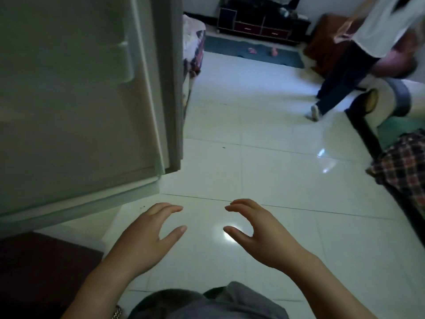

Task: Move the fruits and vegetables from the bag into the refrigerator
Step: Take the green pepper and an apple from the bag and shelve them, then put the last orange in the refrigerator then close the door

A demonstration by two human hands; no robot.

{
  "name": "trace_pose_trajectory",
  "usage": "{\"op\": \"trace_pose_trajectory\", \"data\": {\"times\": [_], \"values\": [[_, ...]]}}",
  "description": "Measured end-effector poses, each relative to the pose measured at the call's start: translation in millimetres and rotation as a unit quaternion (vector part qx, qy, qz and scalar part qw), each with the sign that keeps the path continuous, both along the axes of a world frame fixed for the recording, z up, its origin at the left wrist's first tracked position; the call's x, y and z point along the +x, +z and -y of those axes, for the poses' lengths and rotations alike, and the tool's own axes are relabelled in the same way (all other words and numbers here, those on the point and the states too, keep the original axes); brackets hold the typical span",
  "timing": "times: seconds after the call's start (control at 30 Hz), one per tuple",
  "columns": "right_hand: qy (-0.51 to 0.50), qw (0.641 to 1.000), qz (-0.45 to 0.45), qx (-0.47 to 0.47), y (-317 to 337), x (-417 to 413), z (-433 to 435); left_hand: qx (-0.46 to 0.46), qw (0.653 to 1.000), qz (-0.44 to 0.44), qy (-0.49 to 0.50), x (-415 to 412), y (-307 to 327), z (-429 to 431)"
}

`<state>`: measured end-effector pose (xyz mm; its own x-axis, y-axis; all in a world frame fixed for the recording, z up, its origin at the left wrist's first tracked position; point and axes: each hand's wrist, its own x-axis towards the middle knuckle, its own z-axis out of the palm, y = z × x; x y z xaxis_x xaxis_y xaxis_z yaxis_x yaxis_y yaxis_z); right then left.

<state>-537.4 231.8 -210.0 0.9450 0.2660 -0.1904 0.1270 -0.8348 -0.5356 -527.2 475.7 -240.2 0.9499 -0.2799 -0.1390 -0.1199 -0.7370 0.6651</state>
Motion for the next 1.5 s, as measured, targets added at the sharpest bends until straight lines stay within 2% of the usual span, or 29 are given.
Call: {"op": "trace_pose_trajectory", "data": {"times": [0.13, 0.3, 0.47, 0.77, 1.03, 1.33, 1.5], "values": [[-0.048, 0.999, -0.012, -0.012, -4.2, 6.8, 64.9, -0.013, 0.999, -0.008, -0.048, 33.2, 2.4, 66.2], [-0.053, 0.998, -0.024, 0.016, -18.5, 53.1, 89.2, 0.001, 0.997, -0.015, -0.075, 77.0, -4.1, 105.3], [-0.023, 0.999, -0.031, 0.026, -22.0, 137.5, 106.3, 0.042, 0.998, 0.008, -0.045, 144.8, -3.1, 126.1], [-0.038, 0.999, -0.006, 0.024, 4.7, 275.3, 165.9, 0.037, 0.997, 0.024, -0.057, 282.0, 22.4, 196.7], [0.048, 0.997, -0.012, 0.052, -5.6, 398.4, 180.6, 0.036, 0.997, 0.027, 0.059, 368.0, 23.4, 208.1], [0.155, 0.986, 0.017, 0.064, 4.3, 556.0, 211.8, 0.034, 0.983, 0.034, 0.176, 466.6, 25.2, 233.5], [0.219, 0.974, 0.002, 0.052, 5.4, 613.1, 215.0, 0.033, 0.967, 0.045, 0.247, 500.0, 28.8, 240.2]]}}
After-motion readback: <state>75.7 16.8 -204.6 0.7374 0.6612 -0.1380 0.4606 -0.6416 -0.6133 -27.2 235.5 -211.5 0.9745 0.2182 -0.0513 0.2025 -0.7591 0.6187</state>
